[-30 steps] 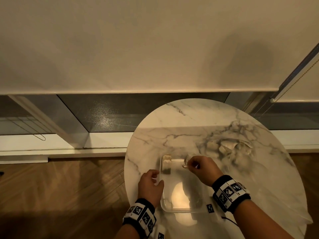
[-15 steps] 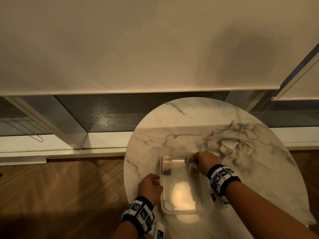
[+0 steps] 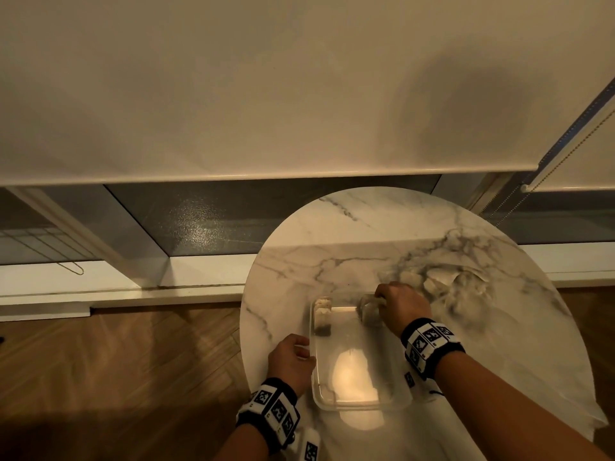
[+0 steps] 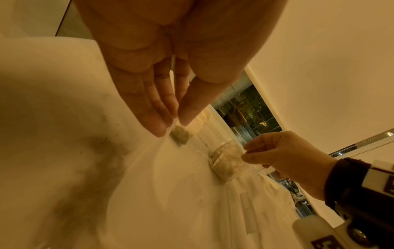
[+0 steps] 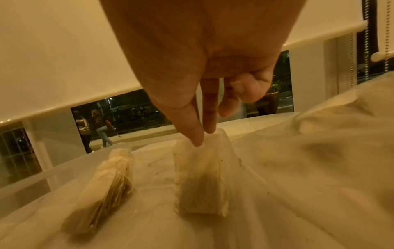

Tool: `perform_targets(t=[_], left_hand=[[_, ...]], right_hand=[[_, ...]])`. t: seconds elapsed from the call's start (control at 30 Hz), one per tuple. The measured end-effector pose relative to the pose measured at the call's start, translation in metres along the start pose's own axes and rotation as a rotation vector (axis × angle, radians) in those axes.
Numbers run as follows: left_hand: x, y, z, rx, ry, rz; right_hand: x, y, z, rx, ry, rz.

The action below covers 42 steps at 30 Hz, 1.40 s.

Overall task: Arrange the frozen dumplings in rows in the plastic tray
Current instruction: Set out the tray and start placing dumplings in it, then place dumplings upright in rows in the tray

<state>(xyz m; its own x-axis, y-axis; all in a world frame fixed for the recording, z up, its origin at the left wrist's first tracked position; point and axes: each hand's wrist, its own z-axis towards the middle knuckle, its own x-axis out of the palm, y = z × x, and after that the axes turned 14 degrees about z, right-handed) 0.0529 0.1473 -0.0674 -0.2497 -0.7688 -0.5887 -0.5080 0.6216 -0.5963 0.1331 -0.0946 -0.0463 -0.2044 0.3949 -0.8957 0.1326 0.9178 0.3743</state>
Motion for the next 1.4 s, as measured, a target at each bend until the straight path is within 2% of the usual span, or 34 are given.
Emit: perform_targets(t=[0.13, 0.27, 0.37, 0.43, 0.53, 0.67, 0.8, 0.9, 1.0, 1.13, 1.3, 1.4], left_hand=[[0.0, 0.002, -0.003, 0.008, -0.017, 0.005], [-0.004, -0.006, -0.007, 0.033, -0.084, 0.049], [-0.002, -0.016, -0.012, 0.154, -0.235, 0.196], [0.008, -0.032, -0.02, 0.287, -0.253, 0.211], [0.037, -0.059, -0.039, 0.484, -0.14, 0.213], [0.084, -0.088, -0.062, 0.703, 0.095, 0.352], [0.115, -0.123, -0.086, 0.796, 0.219, 0.403], [0.138, -0.146, -0.102, 0.869, 0.262, 0.446], [0.157, -0.165, -0.115, 0.848, 0.296, 0.569], [0.175, -0.183, -0.12, 0.797, 0.191, 0.731], [0.173, -0.201, -0.128, 0.779, 0.015, 0.671], [0.167, -0.205, -0.133, 0.779, -0.052, 0.631]], right_hand=[[-0.006, -0.006, -0.021, 0.018, -0.081, 0.192], [-0.009, -0.023, -0.061, 0.108, -0.144, 0.455], [-0.006, -0.037, -0.1, 0.212, -0.1, 0.64], [-0.001, -0.049, -0.126, 0.277, -0.044, 0.693], [0.008, -0.07, -0.155, 0.344, 0.031, 0.689], [-0.002, -0.092, -0.179, 0.386, 0.01, 0.685], [-0.028, -0.11, -0.191, 0.339, 0.092, 0.65], [-0.051, -0.131, -0.199, 0.349, 0.161, 0.594], [-0.072, -0.153, -0.2, 0.357, 0.107, 0.646], [-0.08, -0.178, -0.19, 0.348, 0.033, 0.821], [-0.074, -0.183, -0.158, 0.257, 0.077, 0.782], [-0.074, -0.173, -0.124, 0.183, 0.05, 0.714]])
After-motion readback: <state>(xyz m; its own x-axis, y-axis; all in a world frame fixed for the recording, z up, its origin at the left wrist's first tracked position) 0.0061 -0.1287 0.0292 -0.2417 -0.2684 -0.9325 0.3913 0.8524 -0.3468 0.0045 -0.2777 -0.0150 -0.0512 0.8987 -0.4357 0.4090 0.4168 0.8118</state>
